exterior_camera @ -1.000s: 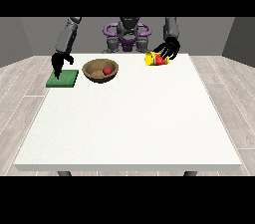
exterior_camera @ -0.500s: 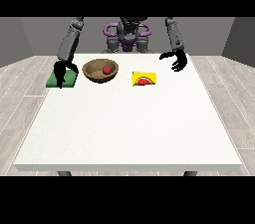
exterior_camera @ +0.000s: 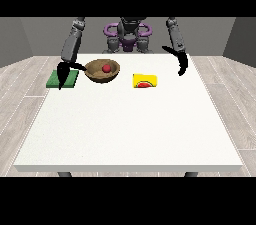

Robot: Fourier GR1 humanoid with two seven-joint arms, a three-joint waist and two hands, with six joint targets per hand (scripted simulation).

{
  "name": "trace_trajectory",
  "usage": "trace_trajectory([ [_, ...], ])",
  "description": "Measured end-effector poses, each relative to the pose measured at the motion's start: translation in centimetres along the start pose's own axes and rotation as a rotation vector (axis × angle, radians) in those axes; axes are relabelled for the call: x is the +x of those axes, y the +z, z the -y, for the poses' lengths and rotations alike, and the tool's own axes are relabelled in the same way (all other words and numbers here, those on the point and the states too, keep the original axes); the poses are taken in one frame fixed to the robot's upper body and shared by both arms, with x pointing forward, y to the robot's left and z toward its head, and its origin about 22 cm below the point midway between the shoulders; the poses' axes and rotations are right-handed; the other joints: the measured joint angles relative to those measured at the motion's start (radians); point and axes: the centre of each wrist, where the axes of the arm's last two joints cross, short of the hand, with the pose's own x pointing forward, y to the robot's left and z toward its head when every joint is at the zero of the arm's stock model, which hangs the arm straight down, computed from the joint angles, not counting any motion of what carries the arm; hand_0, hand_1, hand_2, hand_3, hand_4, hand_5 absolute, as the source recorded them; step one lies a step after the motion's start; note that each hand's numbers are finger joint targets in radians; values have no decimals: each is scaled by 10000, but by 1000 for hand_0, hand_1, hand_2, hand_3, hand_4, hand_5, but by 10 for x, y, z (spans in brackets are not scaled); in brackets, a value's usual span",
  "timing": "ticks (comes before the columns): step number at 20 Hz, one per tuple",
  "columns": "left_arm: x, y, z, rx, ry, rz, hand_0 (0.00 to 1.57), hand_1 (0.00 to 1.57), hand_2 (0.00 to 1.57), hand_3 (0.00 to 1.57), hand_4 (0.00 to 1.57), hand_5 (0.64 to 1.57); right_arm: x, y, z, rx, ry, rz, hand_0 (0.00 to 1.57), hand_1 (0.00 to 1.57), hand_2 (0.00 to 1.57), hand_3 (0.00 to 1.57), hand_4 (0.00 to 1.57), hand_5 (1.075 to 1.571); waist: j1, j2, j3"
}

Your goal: Pick the cup and pour the ball into the bowl, then pick the bowl and place it on the pad

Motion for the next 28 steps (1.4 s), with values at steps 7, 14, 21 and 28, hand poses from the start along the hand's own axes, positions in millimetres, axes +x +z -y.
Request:
trace_trajectory([
  [7, -31, 44, -8, 455, 196, -1719, 0, 0, 0, 0, 0, 664, -25, 12, -33, 718, -723, -1907, 0, 0, 0, 0, 0, 1570, -925, -1604, 133],
  [14, -44, 78, -11, 599, 453, -2829, 0, 0, 0, 0, 0, 696, -55, 41, -66, 934, -941, -3527, 0, 0, 0, 0, 0, 1570, -1416, -2719, 201],
  [21, -31, 57, -20, 448, 413, -2202, 0, 0, 0, 0, 0, 701, -71, 39, -100, 547, -1202, -3817, 0, 0, 0, 0, 0, 1569, -1055, -2273, 223],
  [28, -19, 43, -27, 464, 384, -1641, 0, 0, 0, 0, 0, 699, -73, 35, -102, 29, -1159, -3343, 1244, 1244, 1425, 511, 424, 1537, -874, -1897, 55],
])
